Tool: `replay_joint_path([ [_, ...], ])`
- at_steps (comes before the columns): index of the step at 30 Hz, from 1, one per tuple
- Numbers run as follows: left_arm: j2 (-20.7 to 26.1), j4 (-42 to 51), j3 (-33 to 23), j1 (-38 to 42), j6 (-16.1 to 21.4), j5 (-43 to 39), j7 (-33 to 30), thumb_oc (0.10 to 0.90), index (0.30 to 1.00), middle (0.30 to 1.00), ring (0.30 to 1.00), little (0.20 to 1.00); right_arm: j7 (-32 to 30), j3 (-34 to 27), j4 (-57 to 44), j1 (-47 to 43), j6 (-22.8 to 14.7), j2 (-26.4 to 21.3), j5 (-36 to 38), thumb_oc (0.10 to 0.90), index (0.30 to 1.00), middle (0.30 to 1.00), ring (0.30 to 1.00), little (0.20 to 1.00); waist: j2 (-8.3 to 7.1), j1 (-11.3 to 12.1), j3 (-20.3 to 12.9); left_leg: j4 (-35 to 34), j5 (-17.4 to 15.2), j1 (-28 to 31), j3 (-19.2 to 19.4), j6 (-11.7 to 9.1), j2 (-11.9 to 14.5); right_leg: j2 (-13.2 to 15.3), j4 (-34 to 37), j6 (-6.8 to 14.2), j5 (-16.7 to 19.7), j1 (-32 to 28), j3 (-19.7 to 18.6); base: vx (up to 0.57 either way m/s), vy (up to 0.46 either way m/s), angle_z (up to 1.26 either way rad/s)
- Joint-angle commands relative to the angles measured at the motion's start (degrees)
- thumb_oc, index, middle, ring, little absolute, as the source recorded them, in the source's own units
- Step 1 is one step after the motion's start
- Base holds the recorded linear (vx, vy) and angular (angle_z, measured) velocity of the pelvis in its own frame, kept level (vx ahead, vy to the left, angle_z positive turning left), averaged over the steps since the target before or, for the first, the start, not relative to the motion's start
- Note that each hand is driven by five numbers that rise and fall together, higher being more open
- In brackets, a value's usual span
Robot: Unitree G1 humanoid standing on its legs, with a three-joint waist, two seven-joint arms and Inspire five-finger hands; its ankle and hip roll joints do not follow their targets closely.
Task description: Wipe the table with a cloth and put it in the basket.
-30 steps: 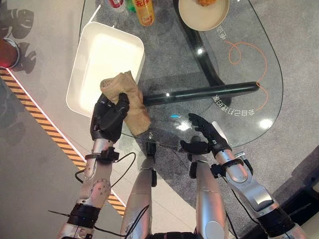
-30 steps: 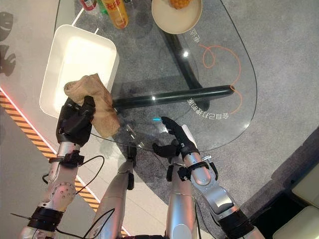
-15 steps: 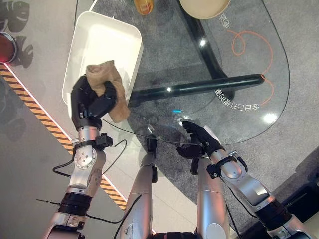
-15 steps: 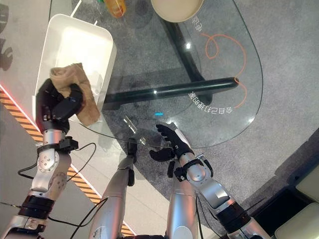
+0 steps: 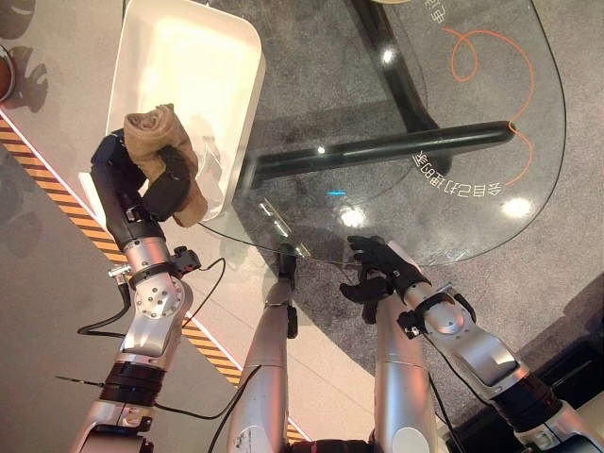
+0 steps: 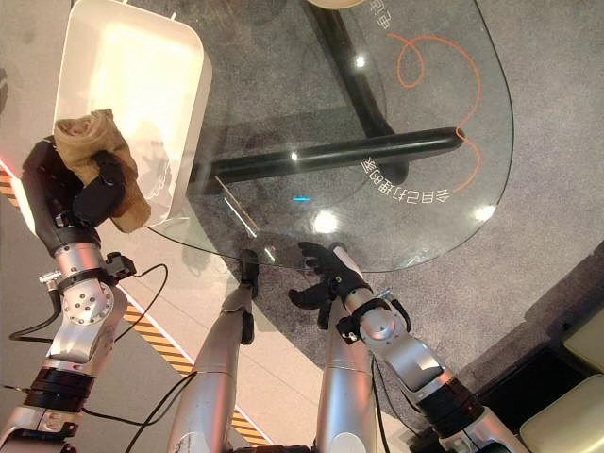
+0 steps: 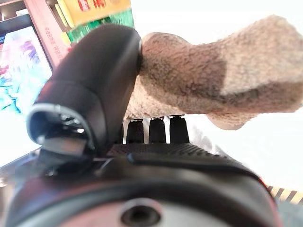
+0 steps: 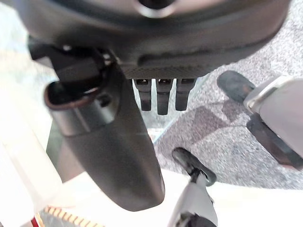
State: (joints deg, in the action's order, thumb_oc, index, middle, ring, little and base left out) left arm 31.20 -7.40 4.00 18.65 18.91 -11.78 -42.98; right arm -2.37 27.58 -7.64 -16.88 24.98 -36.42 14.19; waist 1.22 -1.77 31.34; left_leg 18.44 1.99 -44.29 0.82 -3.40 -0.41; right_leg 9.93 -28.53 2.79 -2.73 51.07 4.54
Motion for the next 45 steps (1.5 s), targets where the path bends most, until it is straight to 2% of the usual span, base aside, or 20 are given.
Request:
replay_joint_path([
  [1, 7.39, 2.92, -5.87, 2.70, 2.76, 9.45, -8.93, 0.100, 0.300, 0.300, 0.300, 0.200, 5.38, 5.27, -1.78, 1.45, 1.55, -1.29, 5.18, 0.800, 0.900, 0.900, 0.900, 0.900, 1.00, -0.09, -1.55, 6.03, -3.08, -5.05, 6.60, 3.42, -3.67, -5.82, 7.95, -0.24, 3.94, -0.39, -0.97, 0.01, 0.076, -0.02],
  [5, 9.08, 0.42, -4.47, 5.22, 1.27, 13.26, -12.78, 0.100, 0.300, 0.300, 0.300, 0.200, 9.94, 7.07, -1.36, 0.22, 2.91, -2.34, 6.03, 0.800, 0.900, 0.900, 0.900, 0.900, 0.88, -0.41, -1.55, 6.69, -3.16, -6.62, 7.07, 3.26, -3.30, -5.66, 7.68, -0.11, 4.21, 1.27, -1.02, 0.01, 0.058, -0.02],
  [11, 11.63, -3.07, -1.70, 9.85, -4.66, 18.86, -17.53, 0.100, 0.300, 0.300, 0.300, 0.200, 11.94, 9.87, -0.65, -2.94, 4.76, -3.21, 9.00, 0.800, 0.900, 0.900, 0.900, 0.900, 0.56, -0.68, -1.55, 7.39, -3.15, -9.19, 7.22, 3.16, -3.17, -5.84, 7.17, 0.09, 4.77, 4.12, -1.14, 0.02, 0.038, -0.01],
  [13, 12.02, -4.07, -1.12, 10.60, -5.40, 19.29, -17.94, 0.100, 0.300, 0.300, 0.300, 0.200, 12.18, 10.15, -0.27, -3.42, 4.82, -3.33, 9.47, 0.800, 0.900, 0.900, 0.900, 0.900, 0.63, -0.79, -1.55, 7.45, -3.15, -9.68, 7.30, 3.15, -3.21, -5.89, 7.10, 0.13, 4.86, 4.70, -1.20, 0.05, 0.066, -0.02],
  [14, 12.21, -4.68, -0.55, 10.47, -5.63, 19.22, -17.96, 0.100, 0.300, 0.300, 0.300, 0.200, 12.32, 10.57, -0.24, -3.16, 5.06, -3.36, 9.73, 0.800, 0.900, 0.900, 0.900, 0.900, 0.74, -0.71, -1.55, 7.83, -4.54, -8.63, 6.89, 2.86, -3.15, -6.20, 6.53, 0.39, 3.56, 3.82, -1.40, 0.03, 0.065, -0.02],
  [16, 12.66, -5.45, -0.32, 11.82, -6.64, 20.27, -18.22, 0.100, 0.300, 0.300, 0.300, 0.200, 13.26, 10.45, -0.35, -4.13, 5.45, -3.87, 10.09, 0.800, 0.900, 0.900, 0.900, 0.900, 0.63, -1.00, -1.55, 7.73, -3.23, -10.82, 7.38, 3.13, -3.28, -6.18, 6.89, 0.15, 4.93, 5.91, -1.34, 0.03, 0.065, -0.03],
  [18, 13.12, -6.00, 0.43, 11.51, -7.45, 21.63, -18.70, 0.100, 0.300, 0.300, 0.300, 0.200, 14.77, 10.65, -0.65, -3.62, 5.92, -4.38, 10.26, 0.800, 0.900, 0.900, 0.900, 0.900, 0.63, -0.95, -1.55, 8.32, -4.81, -10.20, 6.74, 2.74, -3.24, -6.57, 6.31, 0.47, 3.54, 5.33, -1.61, 0.06, 0.061, -0.09],
  [19, 13.42, -5.86, 0.21, 12.37, -8.06, 22.31, -18.80, 0.100, 0.300, 0.300, 0.300, 0.200, 15.45, 10.26, -1.05, -4.34, 6.22, -4.75, 10.19, 0.800, 0.900, 0.900, 0.900, 0.900, 0.47, -1.22, -1.55, 7.87, -3.00, -12.25, 7.23, 3.05, -3.39, -6.36, 7.13, 0.21, 5.38, 7.20, -1.47, 0.03, 0.052, -0.09],
  [20, 13.55, -5.82, 0.58, 11.99, -8.46, 22.67, -19.01, 0.100, 0.300, 0.300, 0.300, 0.200, 15.78, 10.52, -1.28, -3.78, 6.48, -4.84, 10.34, 0.800, 0.900, 0.900, 0.900, 0.900, 0.48, -1.16, -1.55, 8.14, -4.21, -11.19, 6.77, 2.76, -3.28, -6.65, 6.69, 0.45, 4.21, 6.27, -1.63, -0.03, 0.035, -0.04],
  [22, 14.07, -6.03, 0.90, 13.27, -8.94, 22.90, -19.56, 0.100, 0.300, 0.300, 0.300, 0.200, 16.07, 10.41, -1.62, -4.50, 6.53, -5.49, 10.85, 0.800, 0.900, 0.900, 0.900, 0.900, 0.22, -1.47, -1.55, 7.79, -2.72, -13.19, 7.23, 3.00, -3.32, -6.68, 7.18, 0.20, 5.61, 8.12, -1.57, 0.02, 0.036, -0.01],
  [23, 14.04, -6.32, 1.31, 12.81, -8.88, 22.80, -19.67, 0.100, 0.300, 0.300, 0.300, 0.200, 16.05, 10.75, -1.55, -3.88, 6.63, -5.41, 11.05, 0.800, 0.900, 0.900, 0.900, 0.900, 0.26, -1.33, -1.55, 8.22, -4.41, -11.66, 6.66, 2.66, -3.22, -7.07, 6.43, 0.44, 3.91, 6.73, -1.74, 0.05, 0.044, -0.02],
  [25, 13.92, -7.50, 1.97, 14.25, -8.64, 22.90, -20.49, 0.100, 0.300, 0.300, 0.300, 0.200, 15.37, 11.29, -1.25, -4.56, 6.26, -5.71, 11.64, 0.800, 0.900, 0.900, 0.900, 0.900, 0.10, -1.51, -1.55, 8.24, -3.94, -13.01, 6.59, 2.66, -3.20, -7.29, 6.17, 0.37, 4.19, 7.98, -1.76, 0.02, 0.041, -0.03],
  [30, 13.64, -11.36, 3.69, 17.44, -10.96, 19.86, -21.14, 0.100, 0.300, 0.300, 0.300, 0.200, 15.29, 11.07, 0.22, -5.61, 5.39, -5.48, 12.56, 0.800, 0.900, 0.900, 0.900, 0.900, 0.01, -1.77, -1.55, 9.31, -4.28, -15.07, 6.12, 2.43, -3.39, -7.68, 4.76, 0.47, 3.77, 9.87, -1.94, 0.00, 0.027, -0.02],
  [39, 12.08, -19.26, 4.72, 21.17, -11.52, 13.37, -20.05, 0.100, 0.300, 0.300, 0.300, 0.200, 13.66, 10.90, 2.52, -8.18, 4.99, -5.03, 13.94, 0.800, 0.900, 0.900, 0.900, 0.900, -0.62, -2.24, -1.55, 9.41, -3.30, -17.77, 5.91, 2.00, -3.38, -8.16, 4.19, 0.40, 4.26, 12.26, -1.97, 0.00, 0.000, -0.01],
  [45, 12.12, -24.35, 6.61, 24.92, -11.38, 8.09, -14.46, 0.100, 0.300, 0.300, 0.300, 0.200, 13.91, 10.24, 4.34, -10.15, 4.02, -5.23, 14.91, 0.800, 0.900, 0.900, 0.900, 0.900, -1.03, -2.73, -1.55, 10.28, -3.11, -19.89, 5.88, 1.48, -3.35, -8.52, 3.28, 0.35, 4.23, 14.00, -2.05, -0.01, 0.001, 0.00],
])
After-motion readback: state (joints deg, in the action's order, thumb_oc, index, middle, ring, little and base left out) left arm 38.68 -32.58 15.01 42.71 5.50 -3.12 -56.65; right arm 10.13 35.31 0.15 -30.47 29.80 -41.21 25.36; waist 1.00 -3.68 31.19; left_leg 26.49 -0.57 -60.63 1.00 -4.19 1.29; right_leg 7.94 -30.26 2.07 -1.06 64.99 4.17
